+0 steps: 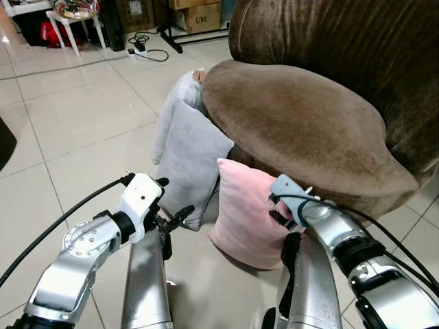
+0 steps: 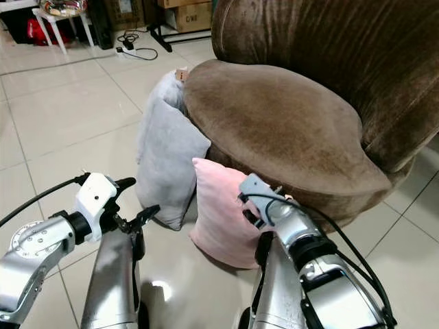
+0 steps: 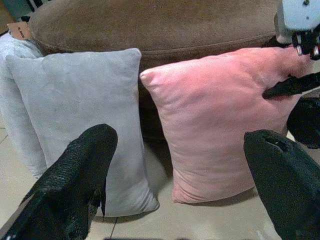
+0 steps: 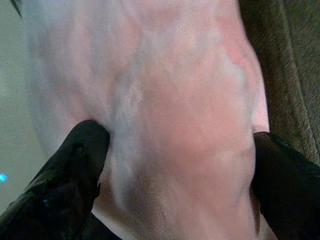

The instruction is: Move the pillow to the sofa from floor

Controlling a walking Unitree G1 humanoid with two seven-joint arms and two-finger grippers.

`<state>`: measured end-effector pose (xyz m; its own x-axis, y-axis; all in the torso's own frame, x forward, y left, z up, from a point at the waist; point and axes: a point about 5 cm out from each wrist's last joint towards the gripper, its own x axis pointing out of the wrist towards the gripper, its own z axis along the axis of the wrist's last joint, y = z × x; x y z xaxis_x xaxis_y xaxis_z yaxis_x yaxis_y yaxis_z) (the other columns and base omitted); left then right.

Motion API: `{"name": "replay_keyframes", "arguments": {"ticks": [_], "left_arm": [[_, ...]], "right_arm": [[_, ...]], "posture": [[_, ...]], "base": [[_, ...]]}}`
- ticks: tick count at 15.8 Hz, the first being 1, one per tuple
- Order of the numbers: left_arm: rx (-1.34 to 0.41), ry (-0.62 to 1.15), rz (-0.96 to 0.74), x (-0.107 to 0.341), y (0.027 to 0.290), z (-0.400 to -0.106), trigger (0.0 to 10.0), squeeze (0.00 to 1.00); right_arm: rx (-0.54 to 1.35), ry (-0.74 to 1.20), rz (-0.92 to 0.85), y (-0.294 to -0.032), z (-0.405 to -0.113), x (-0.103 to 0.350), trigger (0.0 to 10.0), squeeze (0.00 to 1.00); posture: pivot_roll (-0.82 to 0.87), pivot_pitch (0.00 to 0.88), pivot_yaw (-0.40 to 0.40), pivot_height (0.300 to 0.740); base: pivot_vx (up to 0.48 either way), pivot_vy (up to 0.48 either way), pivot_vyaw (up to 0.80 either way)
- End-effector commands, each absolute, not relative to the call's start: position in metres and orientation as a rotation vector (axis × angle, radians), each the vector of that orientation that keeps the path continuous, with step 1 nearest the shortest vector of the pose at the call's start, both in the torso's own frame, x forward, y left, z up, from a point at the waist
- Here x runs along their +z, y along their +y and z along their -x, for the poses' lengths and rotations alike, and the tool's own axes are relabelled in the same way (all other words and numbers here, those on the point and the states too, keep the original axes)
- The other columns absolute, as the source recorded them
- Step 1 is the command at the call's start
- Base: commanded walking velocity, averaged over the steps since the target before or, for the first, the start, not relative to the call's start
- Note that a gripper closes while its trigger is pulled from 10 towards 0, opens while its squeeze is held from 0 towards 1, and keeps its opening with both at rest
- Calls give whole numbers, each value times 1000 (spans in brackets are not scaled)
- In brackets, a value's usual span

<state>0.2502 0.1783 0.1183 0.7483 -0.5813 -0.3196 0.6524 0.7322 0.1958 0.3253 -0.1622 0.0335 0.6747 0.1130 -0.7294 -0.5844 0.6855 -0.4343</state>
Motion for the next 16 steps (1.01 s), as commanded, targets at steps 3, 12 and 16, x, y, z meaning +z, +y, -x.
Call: {"name": "replay_keyframes", "arguments": {"ticks": [3, 12, 16], "left_arm": [[-727, 275, -324, 115, 181, -245, 10000, 0], [-775, 296, -346, 110, 181, -261, 10000, 0], [-774, 300, -343, 108, 181, -261, 10000, 0]], "right_arm": [[447, 758, 783, -162, -324, 27, 4510, 0], [515, 732, 711, -149, -326, 26, 0, 0], [539, 733, 700, -147, -323, 22, 0, 0]], "posture": [[-24, 0, -68, 405], [-23, 0, -64, 405], [-14, 0, -68, 405]], "base": [[0, 0, 0], [0, 0, 0], [0, 0, 0]]}}
